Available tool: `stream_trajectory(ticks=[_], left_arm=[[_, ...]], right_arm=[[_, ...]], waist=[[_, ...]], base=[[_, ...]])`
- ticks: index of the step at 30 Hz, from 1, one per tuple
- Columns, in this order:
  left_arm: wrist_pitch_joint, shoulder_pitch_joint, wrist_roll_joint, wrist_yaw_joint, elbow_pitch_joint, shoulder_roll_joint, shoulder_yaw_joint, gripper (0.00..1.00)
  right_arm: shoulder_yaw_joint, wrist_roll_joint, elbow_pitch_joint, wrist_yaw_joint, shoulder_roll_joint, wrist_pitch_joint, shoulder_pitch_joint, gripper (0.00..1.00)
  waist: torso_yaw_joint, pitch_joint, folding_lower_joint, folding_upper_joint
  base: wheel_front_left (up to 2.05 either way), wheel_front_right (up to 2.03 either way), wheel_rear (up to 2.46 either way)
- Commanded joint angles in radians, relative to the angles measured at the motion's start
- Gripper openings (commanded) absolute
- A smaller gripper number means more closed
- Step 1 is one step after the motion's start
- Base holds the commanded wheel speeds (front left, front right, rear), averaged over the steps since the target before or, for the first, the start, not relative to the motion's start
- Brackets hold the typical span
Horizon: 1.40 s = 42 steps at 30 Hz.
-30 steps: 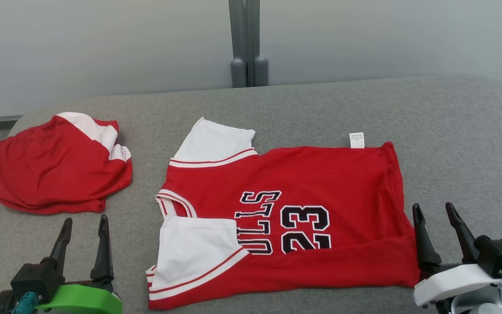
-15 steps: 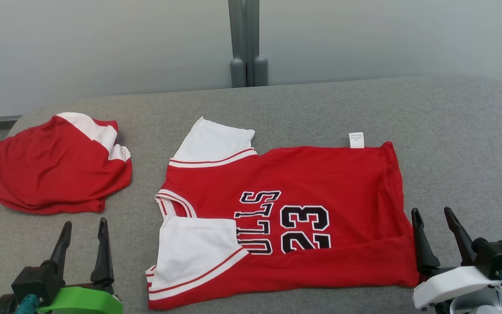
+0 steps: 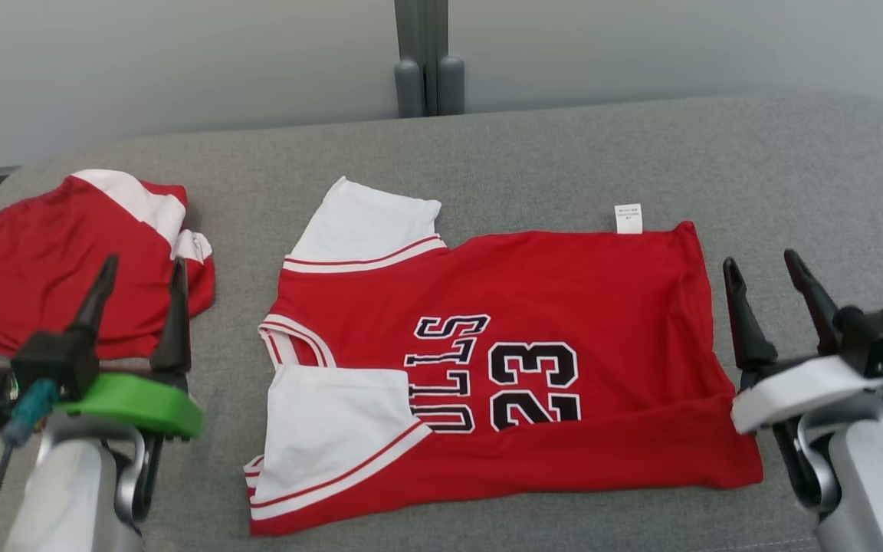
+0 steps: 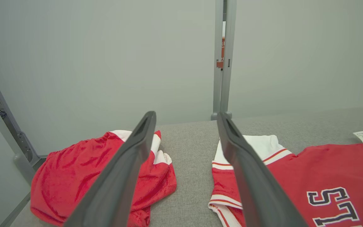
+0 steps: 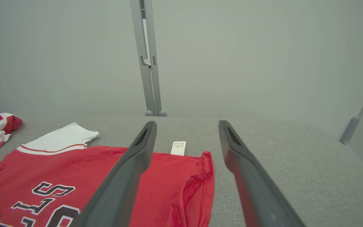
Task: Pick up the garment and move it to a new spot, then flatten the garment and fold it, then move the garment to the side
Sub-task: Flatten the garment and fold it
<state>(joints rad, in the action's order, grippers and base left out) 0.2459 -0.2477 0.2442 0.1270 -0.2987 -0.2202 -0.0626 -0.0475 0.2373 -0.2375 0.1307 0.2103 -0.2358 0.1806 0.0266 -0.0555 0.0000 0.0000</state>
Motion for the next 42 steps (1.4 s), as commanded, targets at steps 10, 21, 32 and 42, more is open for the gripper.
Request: stream_trajectory(ticks=[10,21,32,42], left_arm=[[-0.091,-0.461,0.108,0.004,-0.137,-0.136,-0.249,1.00],[-0.202,-0.786,0.318,0.004,-0.356,-0.238,-0.547,1.00],[-0.292,-0.925,0.484,0.004,-0.528,-0.272,-0.728,1.00],[-0.294,-0.957,0.591,0.004,-0.608,-0.255,-0.814,1.00]], right_arm=[[-0.090,0.001,-0.157,0.000,0.114,0.122,0.350,1.00],[-0.251,0.101,-0.330,0.000,0.140,0.222,0.598,1.00],[-0.427,0.229,-0.435,0.000,0.111,0.247,0.759,1.00],[-0.542,0.338,-0.478,0.000,0.126,0.264,0.833,1.00]], waist=[[-0.069,-0.282,0.0000,0.0000],[-0.157,-0.436,0.0000,0.0000],[-0.206,-0.497,0.0000,0.0000],[-0.215,-0.517,0.0000,0.0000]], base=[[0.00,0.00,0.00],[0.00,0.00,0.00],[0.00,0.00,0.00],[0.00,0.00,0.00]])
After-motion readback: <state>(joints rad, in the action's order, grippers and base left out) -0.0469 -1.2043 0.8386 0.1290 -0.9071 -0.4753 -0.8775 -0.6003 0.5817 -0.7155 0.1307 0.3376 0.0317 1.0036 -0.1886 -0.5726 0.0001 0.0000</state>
